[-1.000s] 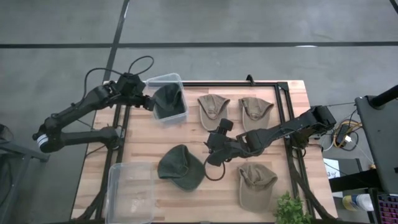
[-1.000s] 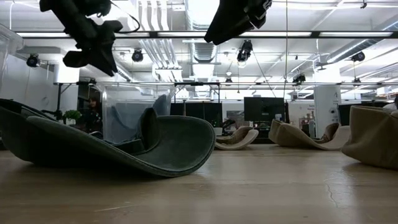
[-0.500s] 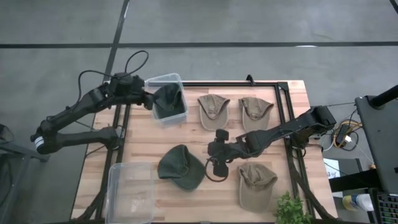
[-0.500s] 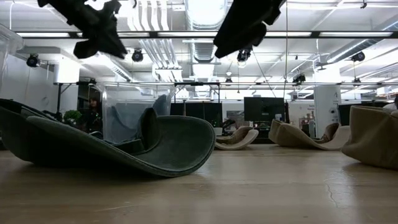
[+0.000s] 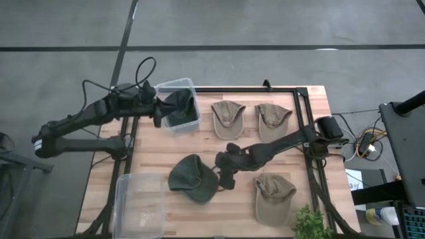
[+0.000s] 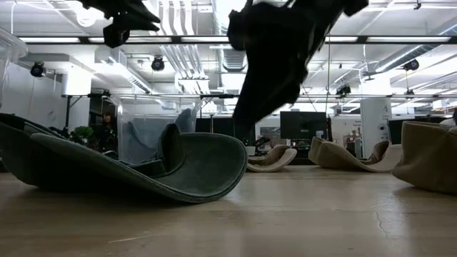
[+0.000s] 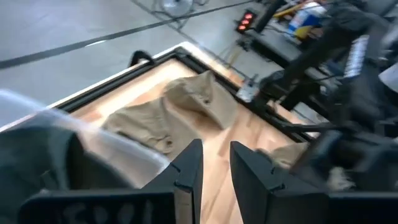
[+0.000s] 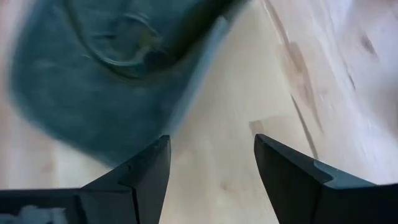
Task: Pick & Place hat
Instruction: Put the blue cap into the top transparent bin
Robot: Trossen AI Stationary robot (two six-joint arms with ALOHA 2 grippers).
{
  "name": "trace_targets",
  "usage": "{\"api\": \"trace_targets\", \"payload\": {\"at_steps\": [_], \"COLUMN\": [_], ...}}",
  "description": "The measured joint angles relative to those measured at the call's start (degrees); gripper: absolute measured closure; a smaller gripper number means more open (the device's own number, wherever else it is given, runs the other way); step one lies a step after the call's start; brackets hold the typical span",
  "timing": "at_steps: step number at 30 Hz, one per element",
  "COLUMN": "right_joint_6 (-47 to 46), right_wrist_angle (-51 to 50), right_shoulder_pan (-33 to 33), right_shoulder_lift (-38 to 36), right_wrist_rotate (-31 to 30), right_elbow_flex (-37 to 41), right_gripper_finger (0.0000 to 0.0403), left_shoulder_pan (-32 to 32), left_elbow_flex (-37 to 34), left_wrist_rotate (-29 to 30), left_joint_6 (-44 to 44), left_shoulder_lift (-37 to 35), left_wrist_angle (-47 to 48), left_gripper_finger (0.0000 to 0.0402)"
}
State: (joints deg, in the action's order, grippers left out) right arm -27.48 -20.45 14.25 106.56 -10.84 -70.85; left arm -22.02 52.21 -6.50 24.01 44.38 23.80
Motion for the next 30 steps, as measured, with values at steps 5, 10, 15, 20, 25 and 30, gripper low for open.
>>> {"api": "trace_targets", "payload": {"at_steps": [5,10,15,20,25,30], "right_joint_6": [-0.1,-0.2,-1.9,-2.2,-2.2,-3.7], "right_wrist_angle": [1.7,4.7,5.0,6.8,11.1,13.8], "right_shoulder_pan": [-1.0,-1.6,-2.5,-2.8,-3.1,-3.6], "right_shoulder_lift": [1.2,1.4,1.4,1.5,1.5,1.5], "right_wrist_rotate": [0.0,0.7,1.0,3.8,4.9,7.0], "right_elbow_flex": [0.0,0.0,0.5,1.6,3.0,4.5], "right_gripper_finger": [0.0177,0.0177,0.0177,0.0177,0.0177,0.0177], "left_shoulder_pan": [3.1,5.1,6.1,6.1,6.1,6.1], "left_elbow_flex": [0.0,-0.2,-2.1,-2.8,-2.8,-2.8], "left_wrist_rotate": [0.2,0.4,0.4,0.4,0.4,0.4], "left_joint_6": [0.0,-0.6,-0.6,-0.5,-0.5,-0.5], "left_shoulder_lift": [0.0,0.0,0.0,0.1,0.0,0.0], "left_wrist_angle": [-2.2,-4.0,-7.2,-7.4,-7.7,-7.7], "left_gripper_finger": [0.0329,0.0329,0.0329,0.0329,0.0329,0.0329]}}
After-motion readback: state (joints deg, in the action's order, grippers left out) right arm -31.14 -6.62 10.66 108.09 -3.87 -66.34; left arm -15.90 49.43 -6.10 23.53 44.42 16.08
